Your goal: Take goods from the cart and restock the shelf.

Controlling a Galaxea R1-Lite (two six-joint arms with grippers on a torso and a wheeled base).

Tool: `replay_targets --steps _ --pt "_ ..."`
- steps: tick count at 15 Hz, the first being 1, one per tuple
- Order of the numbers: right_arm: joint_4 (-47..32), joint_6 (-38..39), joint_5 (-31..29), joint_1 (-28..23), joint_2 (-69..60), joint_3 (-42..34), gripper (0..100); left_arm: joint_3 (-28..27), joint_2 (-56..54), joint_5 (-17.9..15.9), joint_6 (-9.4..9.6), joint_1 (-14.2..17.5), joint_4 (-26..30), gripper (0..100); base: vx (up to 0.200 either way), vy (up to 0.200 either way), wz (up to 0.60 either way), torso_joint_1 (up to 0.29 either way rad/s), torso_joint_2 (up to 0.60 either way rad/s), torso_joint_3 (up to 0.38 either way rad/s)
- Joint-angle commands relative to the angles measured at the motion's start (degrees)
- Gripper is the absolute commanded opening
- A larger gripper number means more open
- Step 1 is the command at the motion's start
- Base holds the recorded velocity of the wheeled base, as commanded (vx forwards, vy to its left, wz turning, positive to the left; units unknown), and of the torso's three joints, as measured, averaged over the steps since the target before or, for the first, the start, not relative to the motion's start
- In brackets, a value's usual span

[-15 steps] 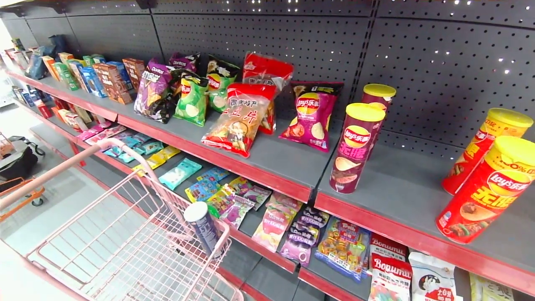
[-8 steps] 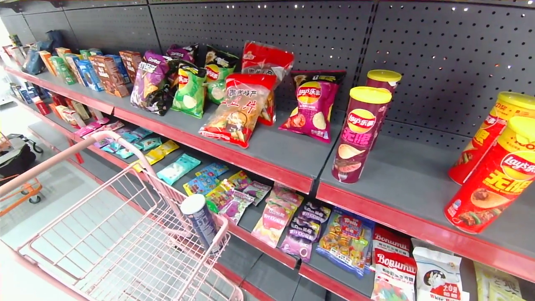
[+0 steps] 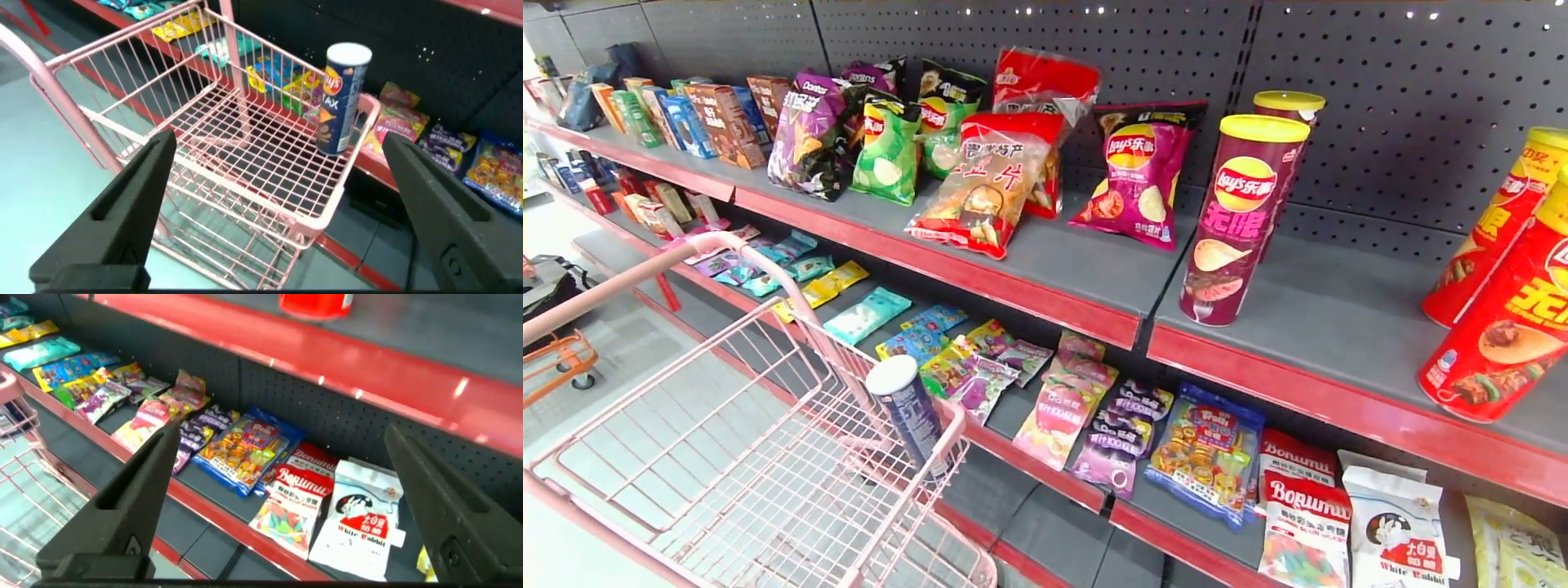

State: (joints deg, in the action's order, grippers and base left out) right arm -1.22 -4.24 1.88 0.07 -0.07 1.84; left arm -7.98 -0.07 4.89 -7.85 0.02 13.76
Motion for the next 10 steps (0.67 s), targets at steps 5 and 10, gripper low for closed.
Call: replay_targets --steps 5,10 --pt "0.25 4.15 0.06 0.01 0.07 -0.08 100 -8.63 11.59 0.03 -1.64 -3.72 -6.12 100 0.0 0.0 0.0 -0.09 0.26 0.162" --pt "0.43 1.96 -0.12 -0.07 0.07 1.41 100 -16.62 41.03 -1.37 -2.87 -5.3 -20.71 100 0.0 0.0 0.0 0.0 0.0 0.0"
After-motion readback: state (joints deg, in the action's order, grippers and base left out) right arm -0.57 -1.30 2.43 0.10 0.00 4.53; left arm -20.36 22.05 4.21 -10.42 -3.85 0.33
